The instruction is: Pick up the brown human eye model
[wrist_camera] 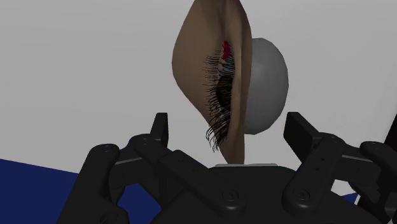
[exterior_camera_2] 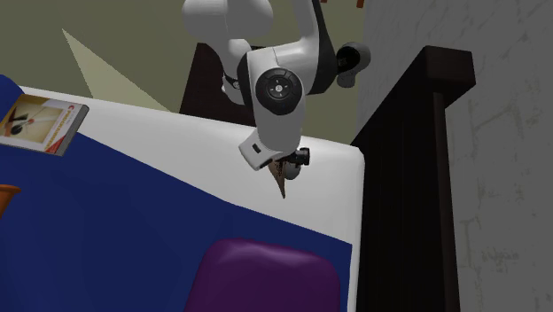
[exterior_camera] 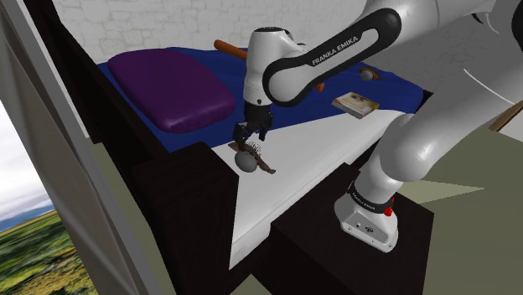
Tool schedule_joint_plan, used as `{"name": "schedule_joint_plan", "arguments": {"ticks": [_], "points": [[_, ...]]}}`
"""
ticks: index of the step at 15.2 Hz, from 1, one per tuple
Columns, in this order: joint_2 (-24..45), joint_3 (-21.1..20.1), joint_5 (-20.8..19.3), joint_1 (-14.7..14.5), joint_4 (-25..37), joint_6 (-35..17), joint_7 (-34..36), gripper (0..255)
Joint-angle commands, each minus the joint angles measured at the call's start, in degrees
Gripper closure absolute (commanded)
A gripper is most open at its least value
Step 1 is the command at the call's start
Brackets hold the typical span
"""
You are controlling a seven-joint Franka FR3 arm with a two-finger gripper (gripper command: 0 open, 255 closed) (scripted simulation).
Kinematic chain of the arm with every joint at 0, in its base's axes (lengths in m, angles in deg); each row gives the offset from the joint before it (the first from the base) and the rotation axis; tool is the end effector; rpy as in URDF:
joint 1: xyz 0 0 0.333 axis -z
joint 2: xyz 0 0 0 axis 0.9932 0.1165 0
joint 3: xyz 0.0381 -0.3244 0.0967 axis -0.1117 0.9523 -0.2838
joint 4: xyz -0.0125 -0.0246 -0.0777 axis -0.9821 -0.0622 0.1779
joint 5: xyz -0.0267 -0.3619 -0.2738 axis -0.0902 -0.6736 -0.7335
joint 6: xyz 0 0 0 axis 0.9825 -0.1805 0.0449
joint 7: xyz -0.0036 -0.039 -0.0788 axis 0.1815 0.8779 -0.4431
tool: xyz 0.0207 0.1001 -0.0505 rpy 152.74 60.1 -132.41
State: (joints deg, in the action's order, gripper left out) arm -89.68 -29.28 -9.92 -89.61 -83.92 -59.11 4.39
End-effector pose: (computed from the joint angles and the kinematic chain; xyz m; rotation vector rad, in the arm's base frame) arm 0.4155 0.1897 0.3200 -3.1190 0.1096 0.0299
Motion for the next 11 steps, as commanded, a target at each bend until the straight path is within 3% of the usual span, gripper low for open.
{"name": "schedule_joint_plan", "arguments": {"ticks": [1,11], "points": [[0.3,0.0,-0.1,0.0,0.0,-0.4,0.0,255],[-0.4,0.0,0.1,0.0,0.3,0.6,0.0,255]]}}
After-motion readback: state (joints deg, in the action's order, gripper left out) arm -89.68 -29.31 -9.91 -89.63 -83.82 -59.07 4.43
